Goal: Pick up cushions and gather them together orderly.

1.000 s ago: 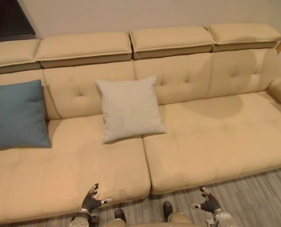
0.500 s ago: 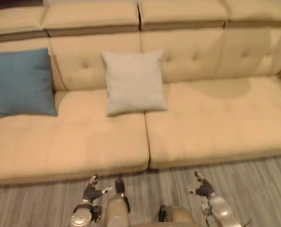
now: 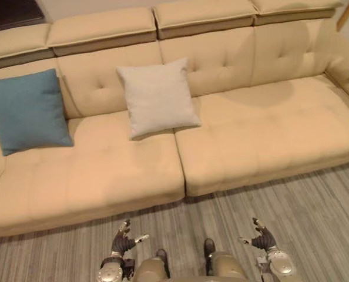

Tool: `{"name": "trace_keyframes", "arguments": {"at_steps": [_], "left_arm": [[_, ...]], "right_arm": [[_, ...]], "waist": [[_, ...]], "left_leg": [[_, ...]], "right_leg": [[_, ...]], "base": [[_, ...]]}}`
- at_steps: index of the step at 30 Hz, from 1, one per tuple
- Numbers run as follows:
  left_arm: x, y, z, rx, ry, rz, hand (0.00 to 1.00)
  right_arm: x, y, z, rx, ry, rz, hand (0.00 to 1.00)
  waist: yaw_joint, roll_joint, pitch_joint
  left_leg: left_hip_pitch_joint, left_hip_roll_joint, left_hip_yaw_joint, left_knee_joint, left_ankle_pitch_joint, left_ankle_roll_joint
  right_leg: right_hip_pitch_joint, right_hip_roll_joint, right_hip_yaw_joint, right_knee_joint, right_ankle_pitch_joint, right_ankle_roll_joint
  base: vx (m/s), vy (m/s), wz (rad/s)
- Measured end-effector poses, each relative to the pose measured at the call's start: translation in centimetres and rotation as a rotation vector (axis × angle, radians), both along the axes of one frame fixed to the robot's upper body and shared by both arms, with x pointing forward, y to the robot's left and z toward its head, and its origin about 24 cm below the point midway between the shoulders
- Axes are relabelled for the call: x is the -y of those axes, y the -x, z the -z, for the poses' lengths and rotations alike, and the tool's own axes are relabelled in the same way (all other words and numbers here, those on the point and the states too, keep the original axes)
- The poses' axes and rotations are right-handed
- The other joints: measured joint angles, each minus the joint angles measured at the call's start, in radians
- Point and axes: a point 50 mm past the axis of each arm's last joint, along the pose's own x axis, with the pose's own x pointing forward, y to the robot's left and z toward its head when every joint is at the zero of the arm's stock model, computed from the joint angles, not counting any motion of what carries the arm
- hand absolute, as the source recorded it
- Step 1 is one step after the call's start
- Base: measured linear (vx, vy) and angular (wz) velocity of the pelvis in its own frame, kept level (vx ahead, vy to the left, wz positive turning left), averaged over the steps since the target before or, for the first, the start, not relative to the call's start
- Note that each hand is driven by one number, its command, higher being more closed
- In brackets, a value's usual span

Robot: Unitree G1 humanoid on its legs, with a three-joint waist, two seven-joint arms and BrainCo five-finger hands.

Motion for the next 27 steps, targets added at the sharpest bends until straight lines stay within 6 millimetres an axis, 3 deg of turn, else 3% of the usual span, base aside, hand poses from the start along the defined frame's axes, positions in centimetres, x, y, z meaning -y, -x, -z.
{"name": "trace_keyframes", "arguments": {"at_steps": [4, 5, 6, 7, 9, 11, 12, 13, 15, 16, 17, 19, 21, 24, 25, 26, 27], "left_arm": [[-0.2, -0.3, -0.2, 0.010, -0.003, -0.009, 0.00], [-0.1, -0.4, -0.4, 0.024, 0.000, -0.013, 0.00], [-0.1, -0.6, -0.6, 0.036, 0.002, -0.012, 0.00], [-0.1, -0.7, -0.6, 0.036, 0.002, -0.011, 0.00], [-0.2, -0.9, -0.7, 0.036, -0.005, 0.005, 0.00], [-0.2, -1.6, -0.9, 0.051, -0.006, 0.015, 0.00], [-0.3, -1.7, -1.0, 0.053, -0.008, 0.018, 0.00], [-0.2, -2.0, -1.0, 0.056, -0.006, 0.025, 0.00], [0.1, -3.1, -1.4, 0.079, 0.002, 0.037, 0.00], [0.3, -3.4, -1.5, 0.089, 0.007, 0.038, 0.00], [0.6, -3.5, -1.5, 0.088, 0.013, 0.046, 0.00], [1.5, -3.6, -1.3, 0.084, 0.026, 0.077, 0.00], [2.1, -3.6, -1.3, 0.085, 0.035, 0.093, 0.00], [2.3, -3.2, -1.3, 0.086, 0.032, 0.088, 0.00], [2.4, -3.2, -1.4, 0.096, 0.034, 0.084, 0.00], [2.5, -3.2, -1.4, 0.097, 0.035, 0.084, 0.00], [2.6, -3.2, -1.5, 0.104, 0.042, 0.072, 0.00]], "right_arm": [[-0.4, -0.6, -0.2, 0.014, -0.007, -0.008, 0.00], [-0.8, -1.2, -0.4, 0.031, -0.013, -0.021, 0.00], [-1.4, -2.0, -0.6, 0.051, -0.024, -0.035, 0.00], [-1.5, -2.0, -0.6, 0.052, -0.025, -0.036, 0.00], [-2.1, -2.4, -0.7, 0.058, -0.030, -0.065, 0.00], [-2.4, -2.8, -0.8, 0.059, -0.035, -0.077, 0.00], [-2.6, -2.9, -0.8, 0.065, -0.037, -0.079, 0.00], [-2.6, -3.1, -1.0, 0.073, -0.036, -0.080, 0.00], [-2.3, -3.1, -1.1, 0.073, -0.026, -0.084, 0.00], [-2.2, -3.0, -1.0, 0.067, -0.021, -0.094, 0.00], [-2.5, -3.1, -1.1, 0.069, -0.021, -0.107, 0.00], [-2.8, -3.1, -1.0, 0.069, -0.026, -0.111, 0.00], [-2.8, -2.7, -0.8, 0.062, -0.029, -0.096, 0.00], [-2.7, -2.1, -0.6, 0.055, -0.047, -0.063, 0.00], [-2.6, -2.2, -0.6, 0.061, -0.048, -0.049, 0.00], [-2.5, -2.2, -0.6, 0.062, -0.048, -0.046, 0.00], [-2.5, -2.3, -0.7, 0.068, -0.048, -0.024, 0.00]], "waist": [[-0.010, 0.005, 0.003], [-0.016, 0.010, 0.007], [-0.015, 0.012, 0.014], [-0.015, 0.012, 0.014], [-0.025, 0.021, 0.013], [-0.024, 0.024, 0.012], [-0.022, 0.020, 0.012], [-0.024, 0.019, 0.012], [-0.030, 0.034, 0.011], [-0.026, 0.048, 0.014], [-0.025, 0.061, 0.018], [-0.025, 0.058, 0.024], [-0.020, 0.043, 0.033], [0.008, 0.031, 0.047], [0.024, 0.033, 0.048], [0.027, 0.033, 0.048], [0.055, 0.043, 0.045]], "left_leg": [[0.005, 0.025, 0.161, 0.049, -0.024, 0.035], [0.020, 0.051, 0.257, 0.050, -0.033, 0.048], [0.065, 0.077, 0.361, 0.039, -0.042, 0.045], [0.068, 0.078, 0.368, 0.039, -0.042, 0.044], [0.142, 0.115, 0.534, 0.056, -0.080, 0.026], [0.201, 0.129, 0.639, 0.053, -0.093, 0.011], [0.226, 0.131, 0.678, 0.056, -0.095, 0.007], [0.233, 0.137, 0.689, 0.075, -0.095, 0.006], [0.225, 0.233, 0.680, 0.277, -0.093, 0.004], [0.214, 0.295, 0.637, 0.411, -0.073, 0.031], [0.171, 0.353, 0.526, 0.582, 0.009, 0.120], [0.054, 0.318, 0.295, 0.771, -0.039, 0.059], [-0.040, 0.244, 0.176, 0.779, -0.078, 0.063], [-0.196, 0.133, 0.071, 0.536, -0.078, 0.065], [-0.235, 0.078, 0.038, 0.321, -0.052, 0.034], [-0.235, 0.071, 0.036, 0.295, -0.046, 0.026], [-0.236, 0.052, 0.023, 0.106, 0.041, 0.002]], "right_leg": [[-0.028, 0.034, 0.108, -0.066, 0.074, 0.009], [-0.044, 0.000, -0.023, -0.068, 0.045, -0.051], [-0.064, -0.054, -0.243, -0.029, 0.028, -0.094], [-0.064, -0.057, -0.258, -0.027, 0.027, -0.096], [-0.046, -0.157, -0.615, 0.039, -0.012, -0.165], [-0.020, -0.203, -0.816, 0.084, -0.016, -0.171], [-0.027, -0.203, -0.840, 0.106, -0.017, -0.168], [-0.045, -0.188, -0.809, 0.120, -0.022, -0.159], [-0.063, -0.107, -0.687, 0.127, -0.048, -0.158], [-0.050, -0.067, -0.643, 0.122, -0.056, -0.162], [-0.023, -0.013, -0.580, 0.118, -0.078, -0.178], [0.022, 0.016, -0.482, 0.110, -0.100, -0.179], [0.076, 0.011, -0.417, 0.089, -0.111, -0.163], [0.169, -0.014, -0.329, 0.049, -0.141, -0.115], [0.197, -0.032, -0.300, 0.030, -0.157, -0.088], [0.199, -0.033, -0.296, 0.029, -0.158, -0.086], [0.220, -0.029, -0.270, 0.020, -0.175, -0.056]], "base": [[-0.01, 0.095, -1.17], [-0.01, 0.067, -2.18], [-0.01, 0.067, -1.93], [0.06, 0.022, -2.12], [0.10, -0.018, -1.97], [0.19, -0.110, -2.23], [0.22, -0.149, -2.39], [0.30, -0.211, -2.30], [0.28, -0.192, -1.88], [0.27, -0.108, -1.75], [0.40, -0.063, -2.05], [0.39, 0.013, -1.61], [0.27, 0.061, -0.92], [0.40, 0.183, -0.80], [0.27, 0.174, -0.41], [0.45, 0.292, -0.59], [0.35, 0.218, -0.56]]}}
